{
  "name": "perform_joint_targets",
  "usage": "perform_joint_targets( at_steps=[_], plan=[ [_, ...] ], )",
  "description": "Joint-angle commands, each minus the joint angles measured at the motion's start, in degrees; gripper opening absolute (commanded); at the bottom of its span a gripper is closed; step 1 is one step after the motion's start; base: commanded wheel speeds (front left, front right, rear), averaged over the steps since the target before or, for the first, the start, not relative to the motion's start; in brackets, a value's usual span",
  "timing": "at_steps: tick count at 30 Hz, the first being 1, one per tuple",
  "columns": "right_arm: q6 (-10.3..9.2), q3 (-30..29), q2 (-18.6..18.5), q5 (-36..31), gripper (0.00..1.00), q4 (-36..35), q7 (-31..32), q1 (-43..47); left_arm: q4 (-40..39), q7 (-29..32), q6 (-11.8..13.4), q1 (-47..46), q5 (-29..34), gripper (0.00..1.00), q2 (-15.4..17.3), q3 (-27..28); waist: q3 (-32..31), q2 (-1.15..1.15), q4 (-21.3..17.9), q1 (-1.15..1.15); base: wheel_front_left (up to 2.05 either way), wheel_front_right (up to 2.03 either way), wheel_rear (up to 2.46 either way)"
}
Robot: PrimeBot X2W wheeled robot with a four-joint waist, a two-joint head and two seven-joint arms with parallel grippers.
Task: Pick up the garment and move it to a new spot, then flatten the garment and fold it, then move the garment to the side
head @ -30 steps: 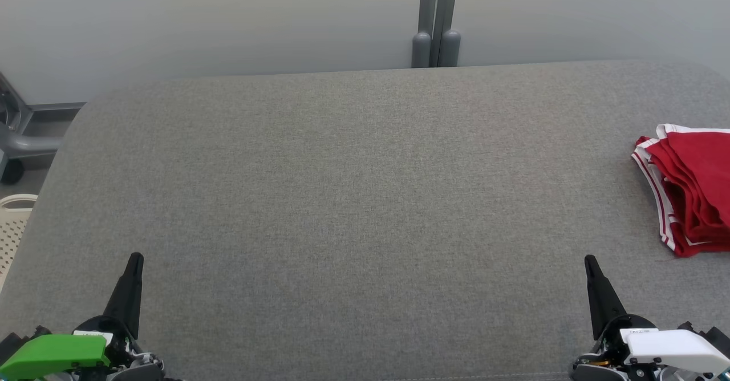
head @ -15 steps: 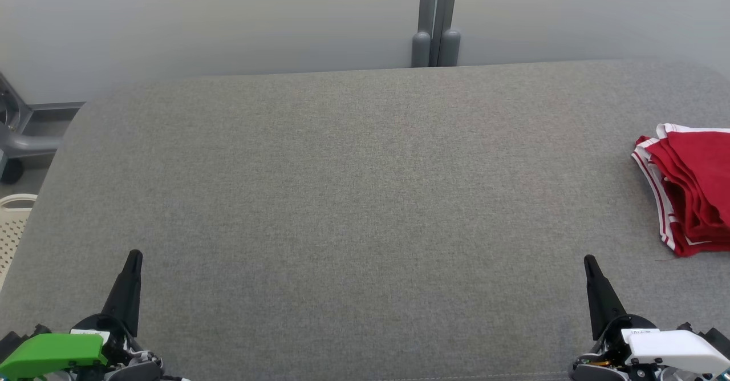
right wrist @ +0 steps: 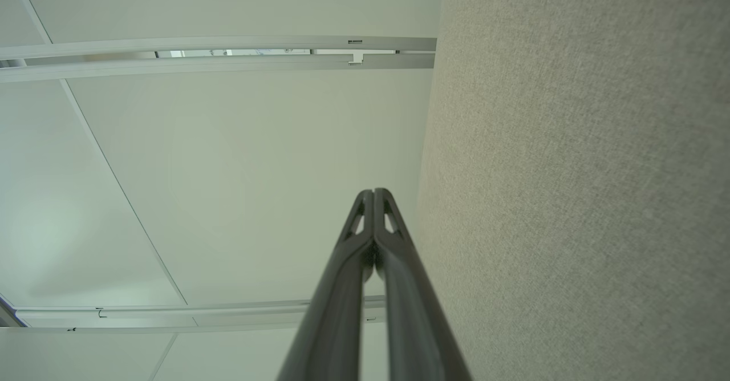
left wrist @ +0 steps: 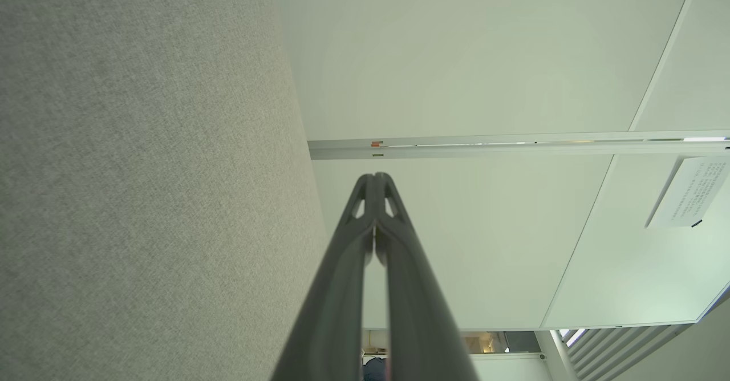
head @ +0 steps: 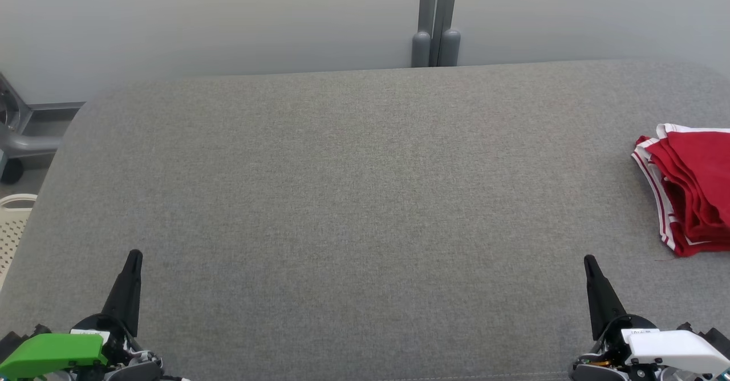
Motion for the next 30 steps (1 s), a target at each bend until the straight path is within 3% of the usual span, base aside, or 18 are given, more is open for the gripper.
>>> perform_joint_targets(
  at_steps=[1, 30],
  plan=[
    [0.02, 0.0, -0.2, 0.3, 0.0, -0.3, 0.2, 0.4, -0.1, 0.0, -0.3, -0.8, 0.0, 0.0, 0.0, 0.2, 0.0, 0.0, 0.0, 0.0, 0.0, 0.0, 0.0],
    [0.02, 0.0, -0.2, 0.3, 0.0, -0.3, 0.2, 0.4, -0.1, 0.0, -0.3, -0.8, 0.0, 0.0, 0.0, 0.2, 0.0, 0.0, 0.0, 0.0, 0.0, 0.0, 0.0]
  ],
)
